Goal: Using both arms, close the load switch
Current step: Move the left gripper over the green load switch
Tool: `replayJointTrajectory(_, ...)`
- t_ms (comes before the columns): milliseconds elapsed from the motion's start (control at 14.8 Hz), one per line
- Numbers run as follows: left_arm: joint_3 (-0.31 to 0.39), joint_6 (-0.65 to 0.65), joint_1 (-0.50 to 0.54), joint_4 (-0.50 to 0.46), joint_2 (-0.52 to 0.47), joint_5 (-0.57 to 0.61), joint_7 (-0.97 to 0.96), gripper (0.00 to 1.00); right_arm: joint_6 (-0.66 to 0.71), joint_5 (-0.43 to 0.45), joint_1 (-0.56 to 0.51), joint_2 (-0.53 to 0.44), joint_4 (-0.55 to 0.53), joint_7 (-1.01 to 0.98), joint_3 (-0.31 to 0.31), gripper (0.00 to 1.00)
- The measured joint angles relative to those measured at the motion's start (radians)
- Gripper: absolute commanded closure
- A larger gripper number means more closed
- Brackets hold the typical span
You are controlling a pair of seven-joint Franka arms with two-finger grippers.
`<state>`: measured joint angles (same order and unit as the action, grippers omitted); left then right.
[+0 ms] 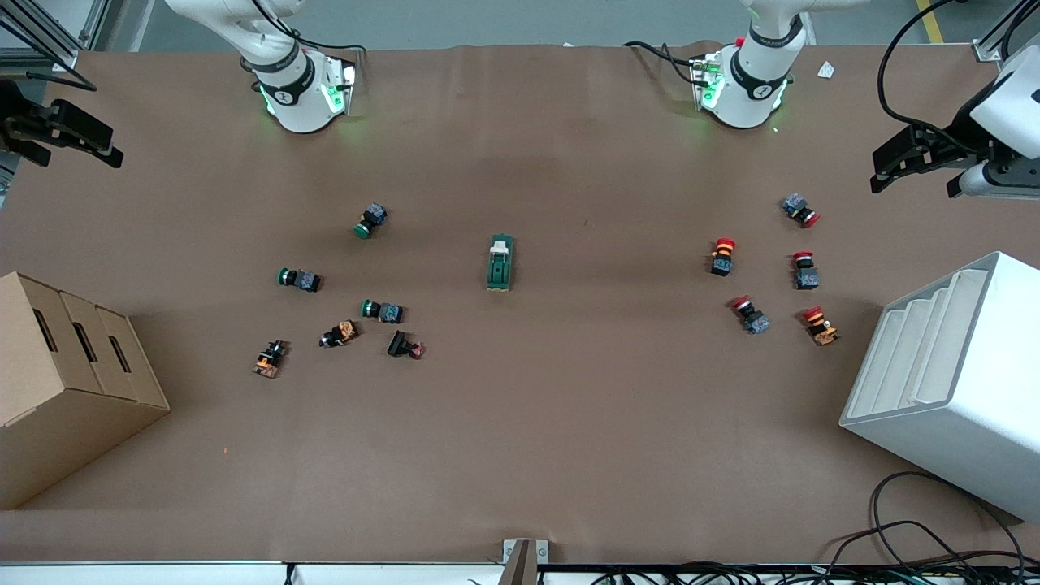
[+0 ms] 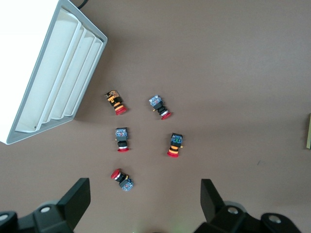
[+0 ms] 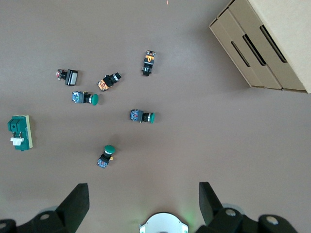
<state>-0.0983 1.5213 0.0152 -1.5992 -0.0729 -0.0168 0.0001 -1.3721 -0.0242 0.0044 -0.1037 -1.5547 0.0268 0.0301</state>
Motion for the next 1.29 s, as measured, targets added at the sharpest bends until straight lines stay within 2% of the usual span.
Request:
replayJointTrajectory(406,-0.009,-0.001,-0.009,0.004,0.010,0.000,0.000,0.00,0.000,0.000,0.000,0.000,0.000,-0.012,0.000,0.00)
replayJointTrajectory(609,-0.046,0.008,-0.049,0.025,0.057,0.000,-0.015,0.00,0.000,0.001,0.000,0.000,0.000,-0.015,0.000,0.00)
replayJointTrajectory(947,-0.185,0.098,-0.203,0.027,0.174,0.001,-0.390,0.00,0.001,0.001,0.000,0.000,0.000,-0.017,0.001,0.00)
replayJointTrajectory(1285,-0.201,0.250,-0.414,0.014,0.316,0.003,-0.767,0.00,0.002,0.003,0.000,0.000,0.000,-0.017,0.001,0.00)
